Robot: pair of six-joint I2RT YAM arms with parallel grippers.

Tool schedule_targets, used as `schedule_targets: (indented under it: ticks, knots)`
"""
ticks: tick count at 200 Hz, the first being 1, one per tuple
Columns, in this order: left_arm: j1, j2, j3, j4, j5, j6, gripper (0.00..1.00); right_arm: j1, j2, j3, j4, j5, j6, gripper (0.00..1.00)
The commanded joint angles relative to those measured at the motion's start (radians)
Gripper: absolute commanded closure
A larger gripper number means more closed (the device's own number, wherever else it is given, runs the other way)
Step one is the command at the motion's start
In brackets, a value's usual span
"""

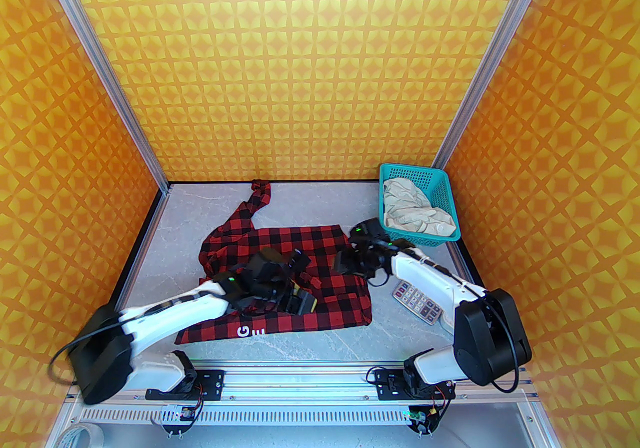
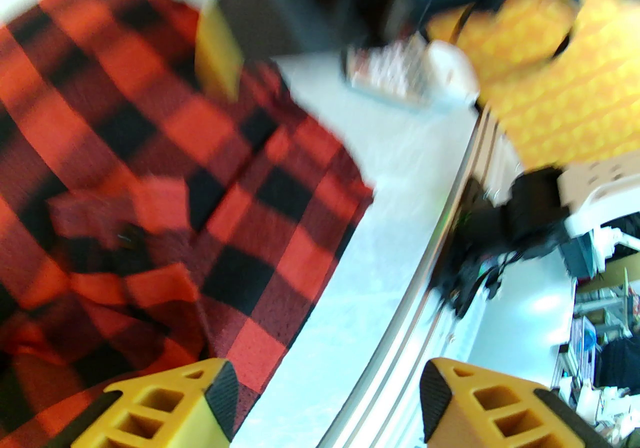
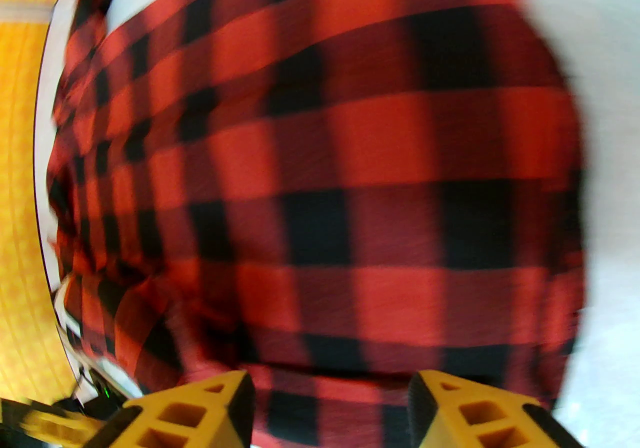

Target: Fold and stack the mixed laundry pile

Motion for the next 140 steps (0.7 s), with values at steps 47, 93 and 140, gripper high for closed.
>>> schedule_targets:
  ticks: [47,93,140]
  knots:
    - [0.347,-0.057,-0.046,-0.279,-0.148,-0.029,0.4,0.188,0.182,0.165,-0.1,0.241,0.081,0.37]
    - [0.41,-0.06,-0.116,-0.284,-0.157,-0.032,0.43,0.135,0.207,0.088,0.04,-0.003,0.12,0.31]
    - [0.441,-0.089,-0.148,-0.292,-0.156,-0.039,0.43,0.134,0.283,0.137,0.09,-0.111,0.114,0.51]
